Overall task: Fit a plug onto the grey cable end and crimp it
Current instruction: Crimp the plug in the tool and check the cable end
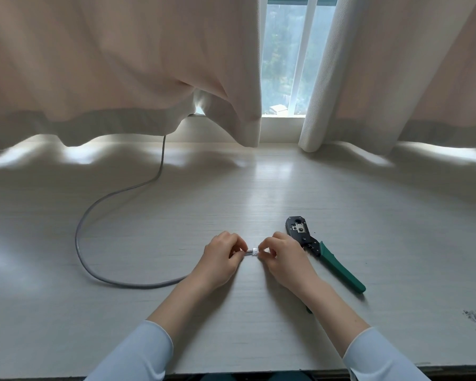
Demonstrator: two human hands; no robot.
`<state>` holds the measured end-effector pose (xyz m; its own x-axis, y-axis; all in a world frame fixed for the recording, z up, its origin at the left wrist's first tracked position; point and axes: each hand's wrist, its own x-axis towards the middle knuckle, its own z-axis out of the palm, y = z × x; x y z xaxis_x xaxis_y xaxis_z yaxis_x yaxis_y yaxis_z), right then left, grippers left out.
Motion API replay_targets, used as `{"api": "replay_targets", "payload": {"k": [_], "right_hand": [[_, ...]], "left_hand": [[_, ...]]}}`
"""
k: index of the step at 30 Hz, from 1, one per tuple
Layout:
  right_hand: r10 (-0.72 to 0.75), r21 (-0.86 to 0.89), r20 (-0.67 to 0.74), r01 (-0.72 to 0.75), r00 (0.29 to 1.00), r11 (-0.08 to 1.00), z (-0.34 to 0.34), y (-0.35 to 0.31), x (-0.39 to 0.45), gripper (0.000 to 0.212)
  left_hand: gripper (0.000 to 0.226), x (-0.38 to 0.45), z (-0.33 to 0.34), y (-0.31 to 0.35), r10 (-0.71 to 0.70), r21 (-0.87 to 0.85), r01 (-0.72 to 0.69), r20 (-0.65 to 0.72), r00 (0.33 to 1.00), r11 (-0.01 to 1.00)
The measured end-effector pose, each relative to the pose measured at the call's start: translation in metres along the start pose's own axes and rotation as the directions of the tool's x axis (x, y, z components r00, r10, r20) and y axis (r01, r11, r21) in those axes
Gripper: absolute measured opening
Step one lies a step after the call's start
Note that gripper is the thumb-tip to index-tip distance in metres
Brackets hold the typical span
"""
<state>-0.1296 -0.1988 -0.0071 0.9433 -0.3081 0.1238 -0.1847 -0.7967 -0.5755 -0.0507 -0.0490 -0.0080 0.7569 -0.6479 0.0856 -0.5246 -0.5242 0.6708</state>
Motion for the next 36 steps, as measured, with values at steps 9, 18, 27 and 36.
{"api": "replay_targets", "payload": {"k": [9, 18, 27, 36], "right_hand": [[0.048, -0.001, 0.009, -0.048, 0.999, 0.999, 0.0031, 0.0009, 0.0041, 0.011], [0.011, -0.004, -0.028, -0.011, 1.000, 1.000, 0.0063, 0.0002, -0.0008, 0.010], [-0.002, -0.015, -0.012, 0.002, 1.000, 1.000, 0.0058, 0.0025, -0.0014, 0.018], [0.000, 0.042, -0.001, 0.000, 1.000, 0.999, 0.0028, 0.0050, -0.0044, 0.034]], "left_hand": [[0.005, -0.0019, 0.0044, 0.0012, 0.012, 0.045, -0.011, -0.027, 1.000, 0.999], [0.005, 0.0005, 0.0022, -0.0001, 0.000, 0.062, -0.001, 0.016, 1.000, 0.998], [0.009, -0.0008, 0.0035, -0.0058, 0.047, 0.182, -0.047, 0.004, 0.999, 0.982], [0.023, -0.0062, -0.0034, -0.0082, 0.084, 0.240, -0.083, 0.008, 0.996, 0.967]]}}
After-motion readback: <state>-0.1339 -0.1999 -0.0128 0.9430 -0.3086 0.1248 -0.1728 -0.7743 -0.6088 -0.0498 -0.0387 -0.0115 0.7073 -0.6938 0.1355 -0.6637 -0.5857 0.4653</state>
